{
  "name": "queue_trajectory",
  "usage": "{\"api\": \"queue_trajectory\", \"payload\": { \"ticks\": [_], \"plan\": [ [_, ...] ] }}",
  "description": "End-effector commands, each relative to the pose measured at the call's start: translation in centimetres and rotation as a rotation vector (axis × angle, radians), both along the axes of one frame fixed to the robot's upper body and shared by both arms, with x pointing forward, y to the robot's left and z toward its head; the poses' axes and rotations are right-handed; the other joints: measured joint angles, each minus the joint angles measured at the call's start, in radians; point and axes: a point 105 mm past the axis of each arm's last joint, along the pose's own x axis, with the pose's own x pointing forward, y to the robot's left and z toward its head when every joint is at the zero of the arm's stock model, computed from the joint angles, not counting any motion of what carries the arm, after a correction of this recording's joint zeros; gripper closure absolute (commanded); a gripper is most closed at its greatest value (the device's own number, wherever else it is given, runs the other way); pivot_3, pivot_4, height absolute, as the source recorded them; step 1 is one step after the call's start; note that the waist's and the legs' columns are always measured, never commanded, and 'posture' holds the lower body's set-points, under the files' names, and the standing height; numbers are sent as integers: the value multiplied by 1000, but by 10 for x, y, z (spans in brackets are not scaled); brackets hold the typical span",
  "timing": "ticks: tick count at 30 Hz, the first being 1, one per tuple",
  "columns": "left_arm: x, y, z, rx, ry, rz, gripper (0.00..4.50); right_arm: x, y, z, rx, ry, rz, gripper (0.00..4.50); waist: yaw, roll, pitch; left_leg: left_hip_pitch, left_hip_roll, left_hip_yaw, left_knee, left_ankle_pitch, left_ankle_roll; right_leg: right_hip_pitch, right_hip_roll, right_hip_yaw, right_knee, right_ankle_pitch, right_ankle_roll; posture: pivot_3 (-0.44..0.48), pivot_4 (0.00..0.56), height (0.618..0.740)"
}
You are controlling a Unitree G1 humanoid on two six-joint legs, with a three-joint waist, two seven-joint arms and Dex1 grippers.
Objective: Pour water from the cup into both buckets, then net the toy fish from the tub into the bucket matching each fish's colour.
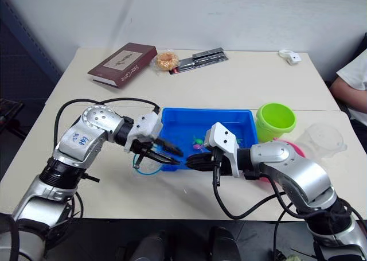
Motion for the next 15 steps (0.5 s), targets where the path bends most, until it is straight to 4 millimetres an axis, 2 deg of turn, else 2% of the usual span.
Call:
{"api": "queue_trajectory", "payload": {
  "ticks": [1,4,5,9,12,15],
  "plan": [
    [7,17,59,-239,-45,54,1722,-9,-5,12,21,-28,18,4500,-2,0,0,0,0,0,0,0,0,0,0,-1,0,0,0,0,150,740],
    [18,38,92,-358,-76,142,358,-16,-14,18,36,-22,12,4500,-2,0,0,0,0,-1,0,0,0,0,0,-2,0,0,0,0,150,740],
    [23,48,99,-378,-81,183,43,-18,-21,18,34,-19,-7,4500,-2,0,0,0,0,-1,0,0,0,0,0,-2,0,0,0,0,150,740],
    [36,87,101,-389,-120,324,43,-21,-55,22,17,-9,-152,4500,-1,0,0,0,-1,-1,-1,0,0,0,0,-2,-1,0,0,0,150,740],
    [44,114,75,-315,-131,423,43,-21,-87,33,10,-21,-296,4500,-1,0,0,0,-1,0,-1,0,0,0,0,-2,-1,0,0,0,150,740],
    [47,129,44,-281,-104,489,43,-22,-120,33,-63,-46,-435,4500,4,0,0,1,0,1,-2,0,0,0,1,-1,-1,0,0,0,150,740]
  ]
}}
